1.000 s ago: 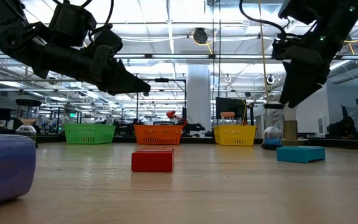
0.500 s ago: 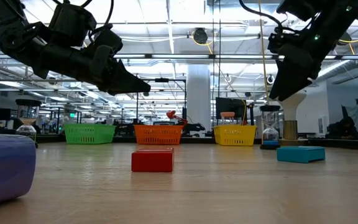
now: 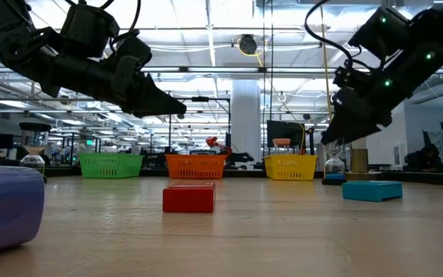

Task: Pick & Place Office items
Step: Put the blue hourglass into the yellow bin

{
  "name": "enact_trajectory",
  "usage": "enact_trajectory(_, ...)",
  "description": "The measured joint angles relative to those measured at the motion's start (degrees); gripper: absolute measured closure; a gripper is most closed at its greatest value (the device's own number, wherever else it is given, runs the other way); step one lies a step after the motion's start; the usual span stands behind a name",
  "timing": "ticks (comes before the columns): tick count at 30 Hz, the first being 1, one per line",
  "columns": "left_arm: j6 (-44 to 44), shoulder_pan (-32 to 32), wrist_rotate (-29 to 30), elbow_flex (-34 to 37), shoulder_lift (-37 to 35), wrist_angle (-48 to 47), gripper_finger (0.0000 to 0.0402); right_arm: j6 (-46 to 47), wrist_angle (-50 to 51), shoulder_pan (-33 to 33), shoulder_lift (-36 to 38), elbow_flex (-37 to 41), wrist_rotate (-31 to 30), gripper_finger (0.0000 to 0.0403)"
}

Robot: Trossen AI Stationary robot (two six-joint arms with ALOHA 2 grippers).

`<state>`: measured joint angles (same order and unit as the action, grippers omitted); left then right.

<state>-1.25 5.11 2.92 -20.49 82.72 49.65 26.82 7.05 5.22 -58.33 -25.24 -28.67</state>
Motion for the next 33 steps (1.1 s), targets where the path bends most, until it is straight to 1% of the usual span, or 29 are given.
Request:
enact_trajectory(5,-0.01,0.02,0.00,0.00,0.00,0.00,0.0353,-0.54,-6.31,1.96,0.00,3.11,0.07,0.0030)
enact_trajectory(8,0.01,0.00,-0.01,0.00,0.00,0.00,0.0353,-0.56,-9.12,2.47,0.00,4.38,0.10,0.0052)
enact_trajectory(11,-0.01,0.02,-0.02,0.00,0.00,0.00,0.0353,-0.99,-11.06,2.49,0.00,4.69,0.14,0.0092)
enact_trajectory(17,0.00,0.00,0.00,0.00,0.00,-0.01,0.0353,-2.74,-12.62,2.47,0.00,4.75,0.16,0.0195)
enact_trajectory(18,0.01,0.00,-0.01,0.00,0.00,-0.01,0.0353,-3.37,-12.83,2.47,0.00,4.75,0.18,0.0201)
enact_trajectory(24,-0.01,0.02,0.00,0.00,0.00,0.00,0.0353,-6.48,-15.86,2.54,1.03,4.17,-0.28,0.0200)
enact_trajectory(27,-0.01,0.01,-0.01,0.00,0.00,0.00,0.0353,-9.05,-16.55,3.38,2.15,2.12,-2.85,0.0200)
enact_trajectory(30,-0.01,0.00,0.00,0.00,0.00,0.02,0.0353,-12.32,-16.54,5.77,2.52,-1.02,-3.15,0.0200)
enact_trajectory(33,-0.01,0.00,-0.01,0.00,0.00,0.02,0.0353,-15.88,-16.72,9.90,2.10,-4.43,-3.01,0.0200)
